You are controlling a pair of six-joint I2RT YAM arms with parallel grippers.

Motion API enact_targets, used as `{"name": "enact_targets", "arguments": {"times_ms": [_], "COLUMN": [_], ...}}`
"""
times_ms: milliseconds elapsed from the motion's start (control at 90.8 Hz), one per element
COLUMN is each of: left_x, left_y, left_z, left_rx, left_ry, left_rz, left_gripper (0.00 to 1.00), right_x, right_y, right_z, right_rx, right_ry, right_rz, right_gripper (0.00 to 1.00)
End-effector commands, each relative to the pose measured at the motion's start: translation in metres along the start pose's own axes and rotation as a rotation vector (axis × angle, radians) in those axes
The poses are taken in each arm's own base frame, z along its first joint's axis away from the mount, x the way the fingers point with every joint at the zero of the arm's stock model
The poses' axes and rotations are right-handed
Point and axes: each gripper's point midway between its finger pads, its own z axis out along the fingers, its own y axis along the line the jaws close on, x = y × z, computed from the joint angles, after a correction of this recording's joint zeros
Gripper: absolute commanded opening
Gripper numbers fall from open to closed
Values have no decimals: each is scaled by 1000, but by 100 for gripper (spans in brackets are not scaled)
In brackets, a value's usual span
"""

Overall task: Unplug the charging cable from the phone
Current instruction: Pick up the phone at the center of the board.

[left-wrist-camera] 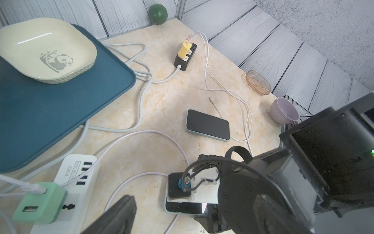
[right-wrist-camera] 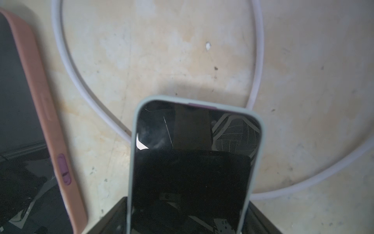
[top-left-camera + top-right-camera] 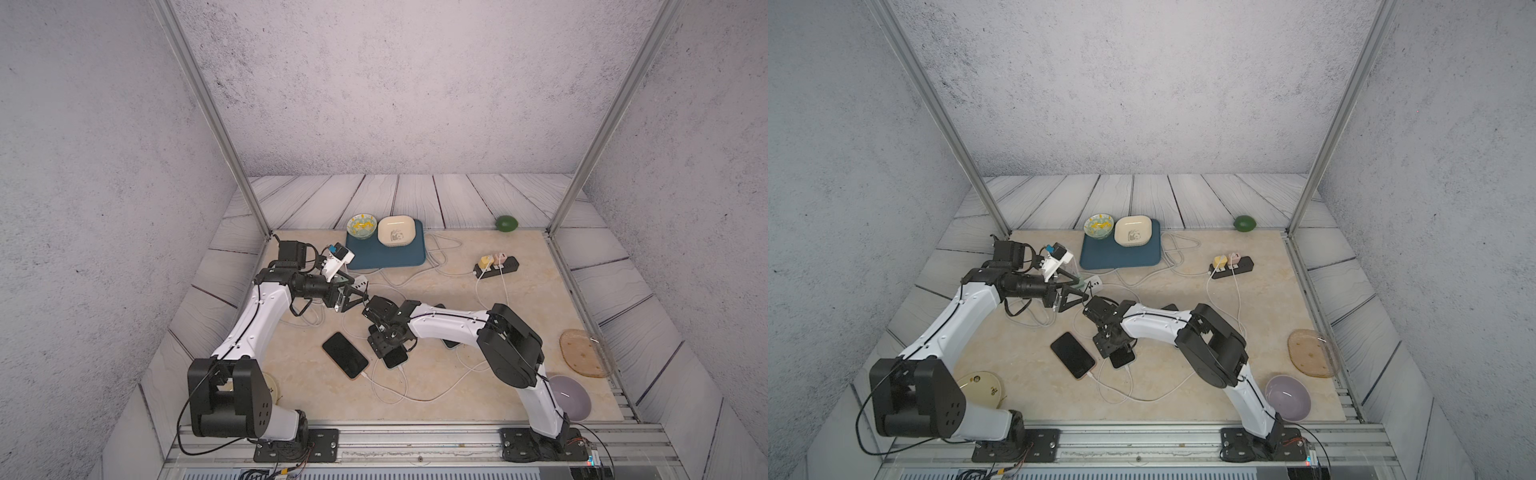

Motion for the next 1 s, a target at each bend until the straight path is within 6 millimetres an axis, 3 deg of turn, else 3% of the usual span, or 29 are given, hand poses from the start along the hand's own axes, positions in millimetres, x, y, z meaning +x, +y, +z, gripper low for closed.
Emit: {"name": "enact_targets", "arguments": {"times_ms": [0,385,716,991], "left_x": [2,-2,-7,-18], "left_y": [-3,-7,-12,-28], "left_z": [-1,-4,-5,-9], "left_rx": [22,23,48,133], "left_ry": [-11,-23,-41,-93], "left_rz": [3,7,-4,-20], "left_gripper": [98,98,98,98], "right_x": [3,-21,-33,-47], "right_y": [-4,-17,-42,-43], "right_z": [-1,-47,-84,-125], "right_rx": [35,-17,-130,-379], "right_ry": [8,-129,-225,-404], "right_rz": [-13,30,100,85], "right_gripper": [75,57,54,52]}}
